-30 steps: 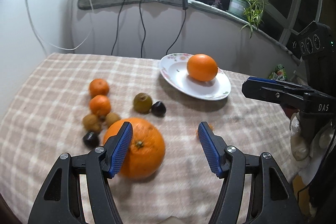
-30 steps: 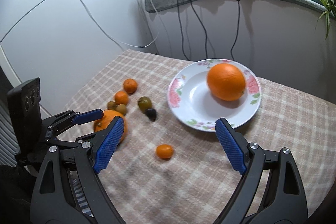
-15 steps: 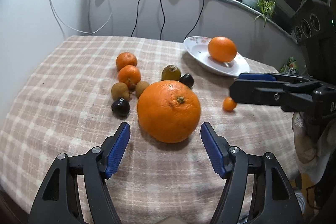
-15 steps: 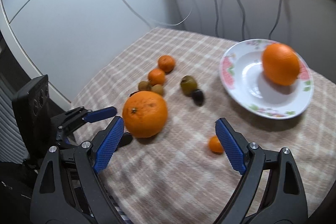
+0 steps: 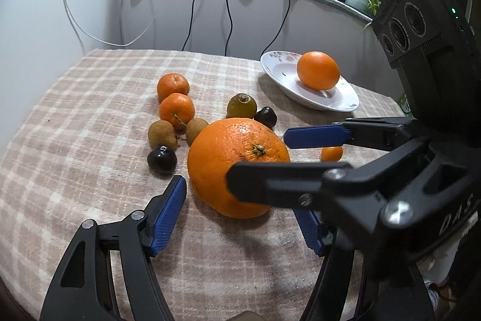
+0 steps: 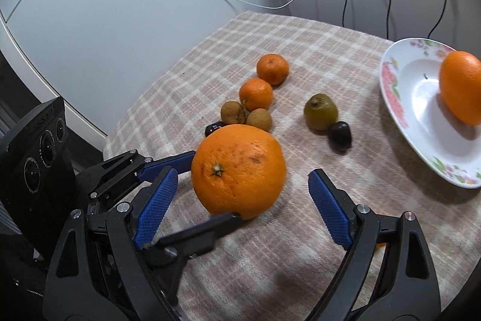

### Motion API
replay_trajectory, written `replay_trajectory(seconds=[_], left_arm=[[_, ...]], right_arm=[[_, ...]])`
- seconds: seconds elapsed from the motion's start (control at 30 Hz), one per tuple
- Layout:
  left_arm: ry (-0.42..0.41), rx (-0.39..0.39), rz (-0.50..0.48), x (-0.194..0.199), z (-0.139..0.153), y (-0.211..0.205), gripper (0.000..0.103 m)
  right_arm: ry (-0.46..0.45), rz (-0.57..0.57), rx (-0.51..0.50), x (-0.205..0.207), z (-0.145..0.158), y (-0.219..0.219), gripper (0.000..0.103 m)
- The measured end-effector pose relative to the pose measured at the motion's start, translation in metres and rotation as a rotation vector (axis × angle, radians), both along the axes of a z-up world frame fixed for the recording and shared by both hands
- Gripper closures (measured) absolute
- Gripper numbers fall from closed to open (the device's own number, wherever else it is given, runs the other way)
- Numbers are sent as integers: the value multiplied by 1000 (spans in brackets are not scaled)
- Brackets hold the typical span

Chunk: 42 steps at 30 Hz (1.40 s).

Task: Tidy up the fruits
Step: 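Move the right gripper to the second large orange and grasp it, then carry the second orange with the right gripper onto the plate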

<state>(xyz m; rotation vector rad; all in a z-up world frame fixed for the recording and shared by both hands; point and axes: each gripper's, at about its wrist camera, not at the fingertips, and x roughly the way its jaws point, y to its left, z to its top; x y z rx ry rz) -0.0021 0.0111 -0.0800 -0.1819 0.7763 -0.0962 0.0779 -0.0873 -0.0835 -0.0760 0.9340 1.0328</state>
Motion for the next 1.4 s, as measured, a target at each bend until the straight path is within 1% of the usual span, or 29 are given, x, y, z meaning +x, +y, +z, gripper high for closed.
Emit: replay_trajectory(seconds=[0.27, 0.33, 0.43, 0.5, 0.6, 0.7, 0.87, 1.07, 1.4], left_arm=[[-4, -14, -4, 2, -1, -1, 34], [-4, -18, -7, 2, -2, -1, 35], [-7, -20, -5, 1, -2, 0, 35], [-7, -21, -3, 1, -1, 0, 35], [-8, -10, -1, 1, -1, -2, 36], [-11, -16, 3, 1, 0, -1, 36], [-24, -3, 1, 0, 3, -4, 36], [-28, -8, -6, -1, 5, -7, 36], [-98, -2, -47, 11, 28, -22, 36]], right_arm=[[-12, 29, -23, -5, -4, 11, 12], [-20, 29, -32, -7, -5, 14, 14], [-47, 18, -59, -9, -6, 15, 20], [-63, 6, -72, -9, -5, 14, 27], [-62, -1, -67, -9, -6, 12, 28], [-76, -5, -70, -12, -4, 12, 28], [-74, -15, -48, -12, -1, 7, 29], [-78, -26, -46, -13, 1, 3, 29], [-135, -84, -14, -10, 27, -16, 29]])
